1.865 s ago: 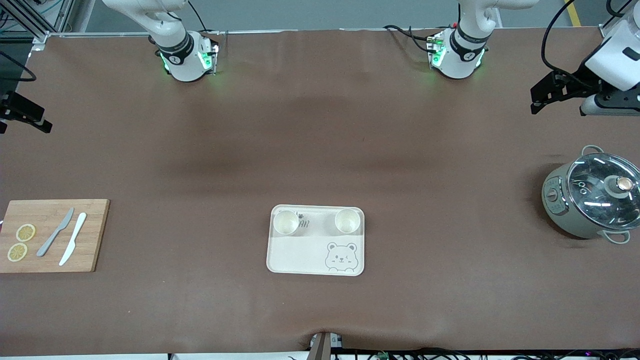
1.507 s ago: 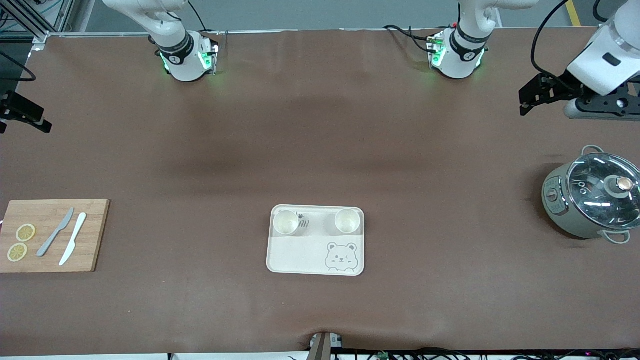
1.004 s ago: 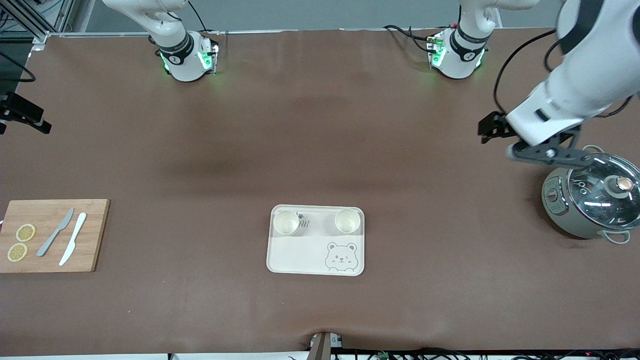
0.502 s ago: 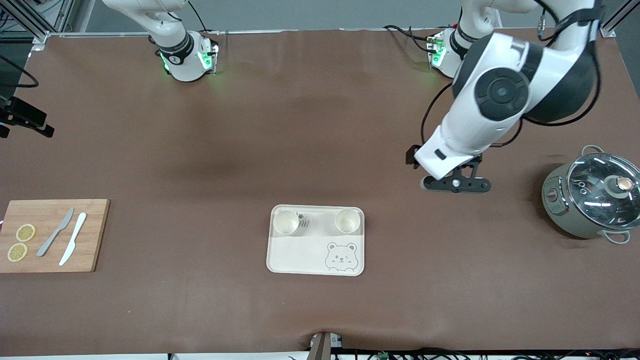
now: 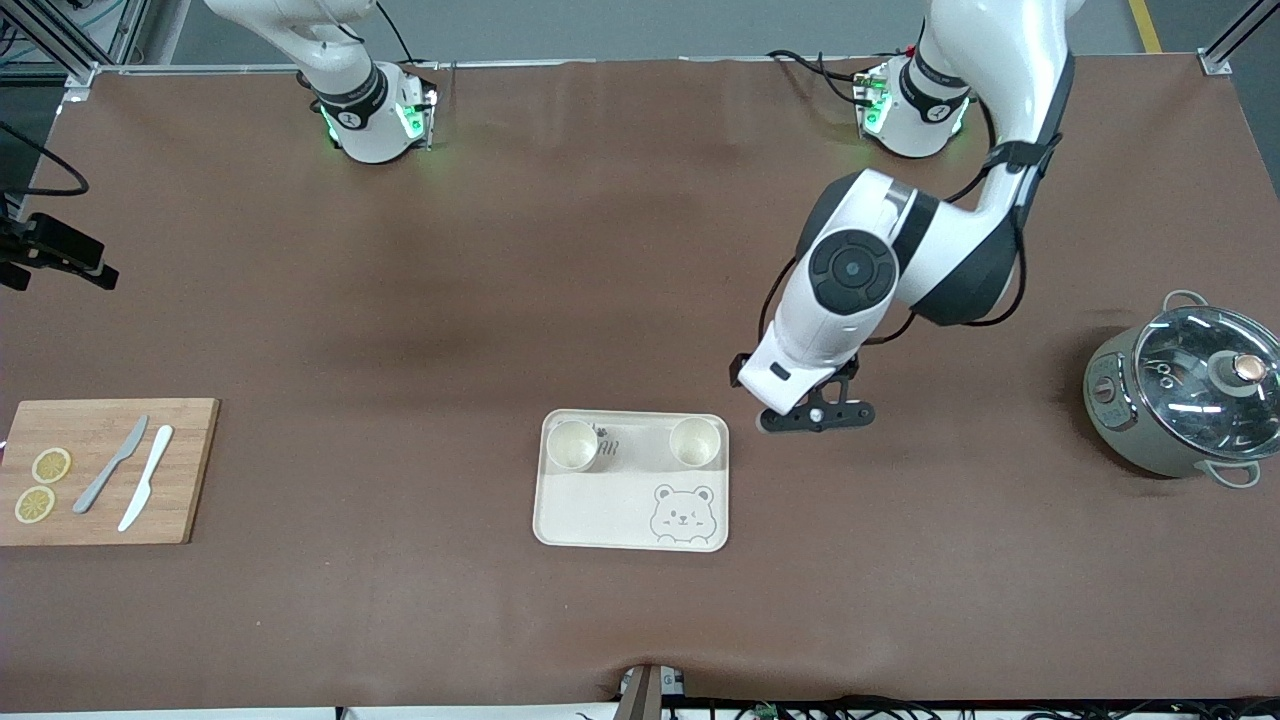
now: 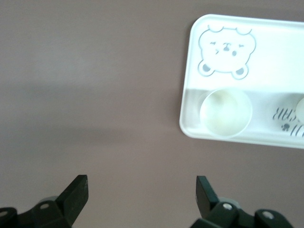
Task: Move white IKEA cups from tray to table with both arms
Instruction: 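Reach the left gripper down to the white cup on the tray and grasp it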
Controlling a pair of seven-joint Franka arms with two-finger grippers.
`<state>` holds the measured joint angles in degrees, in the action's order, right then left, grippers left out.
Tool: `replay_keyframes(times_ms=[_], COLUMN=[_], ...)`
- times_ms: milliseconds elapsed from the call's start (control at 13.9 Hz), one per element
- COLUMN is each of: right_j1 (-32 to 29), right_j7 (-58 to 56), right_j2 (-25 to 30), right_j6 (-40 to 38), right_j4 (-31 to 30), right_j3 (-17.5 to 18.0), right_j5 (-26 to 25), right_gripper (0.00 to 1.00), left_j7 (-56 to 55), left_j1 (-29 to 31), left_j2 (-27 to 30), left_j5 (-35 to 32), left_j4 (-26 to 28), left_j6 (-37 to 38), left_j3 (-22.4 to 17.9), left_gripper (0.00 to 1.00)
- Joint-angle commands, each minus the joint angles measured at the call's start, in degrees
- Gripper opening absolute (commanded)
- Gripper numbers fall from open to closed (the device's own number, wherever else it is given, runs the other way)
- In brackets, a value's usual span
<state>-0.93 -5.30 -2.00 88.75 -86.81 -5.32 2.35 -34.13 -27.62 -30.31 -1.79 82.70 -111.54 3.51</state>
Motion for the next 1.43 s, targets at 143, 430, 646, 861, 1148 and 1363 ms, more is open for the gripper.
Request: replay_keyframes(times_ms=[143, 430, 646, 861, 1148, 1363], right_j1=[-0.3, 0.6, 0.3, 0.4, 0.5, 1.6], right_j7=[-0.4, -0.2, -0.2, 0.2, 0.4, 2.0], right_j2=[-2.4, -6.5, -8.5, -10.0, -15.6, -20.3], right_j6=[0.4, -0.2, -0.3, -0.2, 0.7, 8.0], right_j4=[0.8, 0.8, 0.4, 0.1, 0.2, 0.4], right_j3=[0.0, 0.0, 0.0, 0.0, 0.0, 0.1], right_j5=[0.8, 0.7, 0.8, 0.8, 1.4, 4.2], right_gripper=[1.00, 1.00, 1.00, 1.00, 1.00, 1.00], left_j7=[-6.2, -8.0, -8.4, -8.4, -8.4, -8.5], left_j1=[-3.5, -4.2, -3.4, -3.2, -3.2, -3.2], left_j2=[-4.2, -7.6, -10.6, -13.5, -14.5, -15.0], left_j5=[0.2, 0.4, 0.6, 0.6, 2.0, 3.5], left_j4=[-1.1, -1.4, -1.6, -1.6, -1.5, -1.3], left_j6=[-3.9, -7.4, -15.5, -21.1, -22.6, -22.6], left_j3=[-0.2, -0.2, -0.2, -0.3, -0.3, -0.3], left_gripper=[1.00, 0.96, 0.90, 0.79, 0.46, 0.05])
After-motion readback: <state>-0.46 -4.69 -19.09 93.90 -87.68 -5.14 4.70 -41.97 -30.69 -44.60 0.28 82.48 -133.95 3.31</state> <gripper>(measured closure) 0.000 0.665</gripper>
